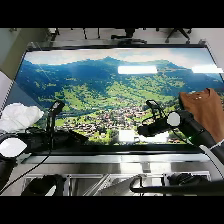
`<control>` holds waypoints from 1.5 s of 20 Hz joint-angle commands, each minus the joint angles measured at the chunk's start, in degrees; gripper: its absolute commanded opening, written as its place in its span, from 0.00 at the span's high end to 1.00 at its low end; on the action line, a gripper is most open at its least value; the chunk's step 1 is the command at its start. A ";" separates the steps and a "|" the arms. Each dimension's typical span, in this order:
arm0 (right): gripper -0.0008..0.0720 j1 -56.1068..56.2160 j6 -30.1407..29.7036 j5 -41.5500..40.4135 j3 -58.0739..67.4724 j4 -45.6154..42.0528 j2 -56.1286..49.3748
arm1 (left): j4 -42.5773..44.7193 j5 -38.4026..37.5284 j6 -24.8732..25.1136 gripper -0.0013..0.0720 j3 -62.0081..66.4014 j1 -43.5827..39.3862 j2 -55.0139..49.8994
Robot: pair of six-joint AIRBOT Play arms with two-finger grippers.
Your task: Fold the shirts.
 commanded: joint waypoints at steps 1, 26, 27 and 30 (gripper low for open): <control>0.96 0.07 0.00 -0.02 -0.02 0.00 0.02 | 0.00 0.02 0.02 0.96 -0.02 -0.04 0.07; 0.96 0.07 0.00 -6.60 -0.02 0.24 -2.51 | 62.25 16.09 -5.99 0.93 0.02 4.55 -7.43; 0.96 0.07 0.00 -6.60 -0.02 0.22 -2.89 | 67.14 19.39 -5.99 0.40 0.02 8.28 -10.69; 0.96 0.07 0.00 -6.62 -0.02 0.22 -4.24 | 68.85 28.63 -6.32 0.04 2.75 22.73 -22.88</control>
